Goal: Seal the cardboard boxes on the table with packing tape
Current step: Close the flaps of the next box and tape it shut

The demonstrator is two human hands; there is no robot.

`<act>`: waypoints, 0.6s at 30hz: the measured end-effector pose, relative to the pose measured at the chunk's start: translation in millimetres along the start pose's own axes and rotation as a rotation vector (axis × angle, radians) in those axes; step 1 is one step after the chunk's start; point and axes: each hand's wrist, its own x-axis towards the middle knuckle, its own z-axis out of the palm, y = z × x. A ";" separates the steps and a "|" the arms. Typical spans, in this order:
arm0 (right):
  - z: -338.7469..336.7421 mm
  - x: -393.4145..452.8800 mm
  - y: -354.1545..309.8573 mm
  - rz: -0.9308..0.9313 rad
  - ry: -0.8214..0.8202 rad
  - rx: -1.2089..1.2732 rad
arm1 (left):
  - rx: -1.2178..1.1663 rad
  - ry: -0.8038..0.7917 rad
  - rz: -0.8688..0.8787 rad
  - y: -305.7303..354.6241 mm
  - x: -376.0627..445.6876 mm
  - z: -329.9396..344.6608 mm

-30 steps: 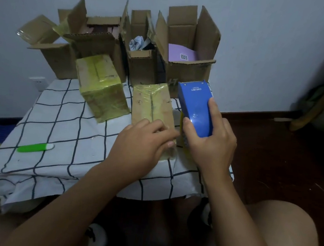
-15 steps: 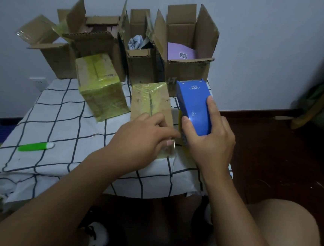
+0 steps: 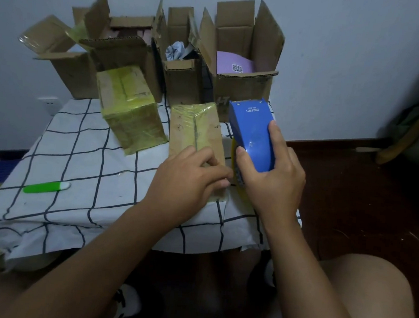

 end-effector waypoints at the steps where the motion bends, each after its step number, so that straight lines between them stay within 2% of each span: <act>1: -0.5 -0.1 -0.1 0.002 -0.006 0.001 | 0.018 0.035 0.031 -1.6 -1.7 3.5; 3: -1.2 -0.6 0.0 0.003 -0.007 0.001 | 0.042 0.104 0.063 -3.1 -4.0 9.6; 7: -1.1 -0.7 0.1 0.000 -0.002 0.006 | 0.042 0.211 -0.015 5.1 -3.9 20.1; 14: -1.0 -1.0 0.2 0.010 -0.012 0.005 | 0.060 0.272 -0.149 18.2 0.0 23.1; 18: -2.0 -1.8 0.0 0.018 -0.006 0.012 | 0.084 0.300 -0.162 21.9 -0.6 24.7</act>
